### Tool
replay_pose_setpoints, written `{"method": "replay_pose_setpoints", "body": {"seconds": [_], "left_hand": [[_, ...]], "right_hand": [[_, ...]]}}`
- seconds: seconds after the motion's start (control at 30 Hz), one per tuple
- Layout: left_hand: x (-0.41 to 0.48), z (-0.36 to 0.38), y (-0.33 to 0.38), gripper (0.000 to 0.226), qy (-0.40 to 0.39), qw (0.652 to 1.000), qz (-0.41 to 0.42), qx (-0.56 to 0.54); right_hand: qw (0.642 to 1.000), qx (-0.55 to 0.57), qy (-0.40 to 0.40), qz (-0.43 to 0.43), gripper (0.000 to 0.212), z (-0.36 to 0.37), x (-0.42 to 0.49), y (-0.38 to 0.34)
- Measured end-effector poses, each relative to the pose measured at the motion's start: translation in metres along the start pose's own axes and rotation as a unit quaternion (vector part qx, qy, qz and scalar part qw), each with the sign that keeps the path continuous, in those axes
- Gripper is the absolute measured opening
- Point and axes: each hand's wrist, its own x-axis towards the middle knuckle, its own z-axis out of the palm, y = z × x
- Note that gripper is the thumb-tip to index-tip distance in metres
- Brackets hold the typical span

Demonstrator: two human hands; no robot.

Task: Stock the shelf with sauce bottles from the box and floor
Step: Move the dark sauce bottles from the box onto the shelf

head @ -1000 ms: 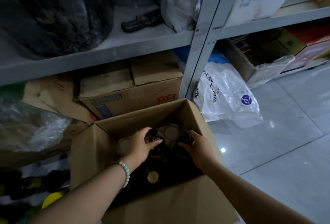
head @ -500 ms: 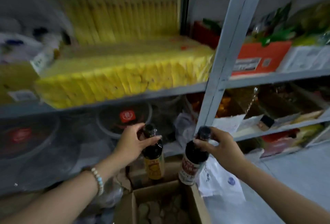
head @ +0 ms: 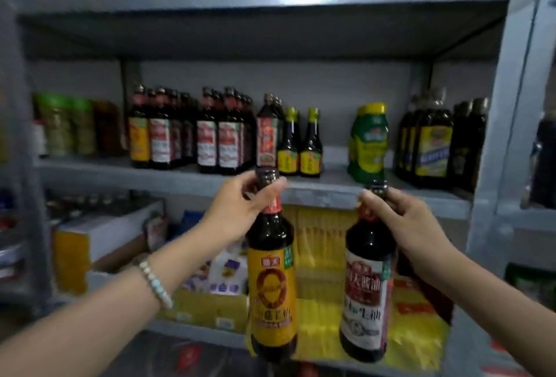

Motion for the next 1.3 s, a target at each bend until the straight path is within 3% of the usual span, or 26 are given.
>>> {"method": "replay_pose_setpoints", "body": {"seconds": [0.13, 0.3, 0.47, 0.73, 0.93, 1.2, 1.3], "left_hand": [[0.026, -0.065, 0.037, 0.029, 0.056, 0.997, 0.039, 0.033], [0.056, -0.147, 0.038, 0.031, 0.114, 0.992, 0.016, 0.053], [0.101, -0.225, 0.022, 0.029, 0.108, 0.993, 0.014, 0.037], [0.207, -0.347, -0.018, 0.034, 0.091, 0.994, 0.055, 0.019], [0.265, -0.393, -0.071, 0.032, 0.101, 0.993, 0.057, -0.030], [0.300, -0.406, -0.138, 0.037, 0.059, 0.997, 0.026, -0.043], [0.307, -0.406, -0.154, 0.027, 0.055, 0.997, 0.015, -0.060]], "right_hand": [[0.999, 0.040, -0.007, -0.036, 0.030, 0.046, 0.049, -0.051], [0.993, 0.106, -0.033, -0.041, 0.027, 0.119, 0.099, -0.092], [0.989, 0.125, -0.060, -0.046, 0.031, 0.201, 0.146, -0.112], [0.988, 0.137, -0.012, -0.076, 0.036, 0.324, 0.241, -0.129], [0.989, 0.118, 0.004, -0.086, 0.031, 0.397, 0.299, -0.120], [0.993, 0.102, -0.020, -0.065, 0.030, 0.455, 0.324, -0.076], [0.994, 0.085, -0.030, -0.058, 0.030, 0.467, 0.329, -0.065]]}}
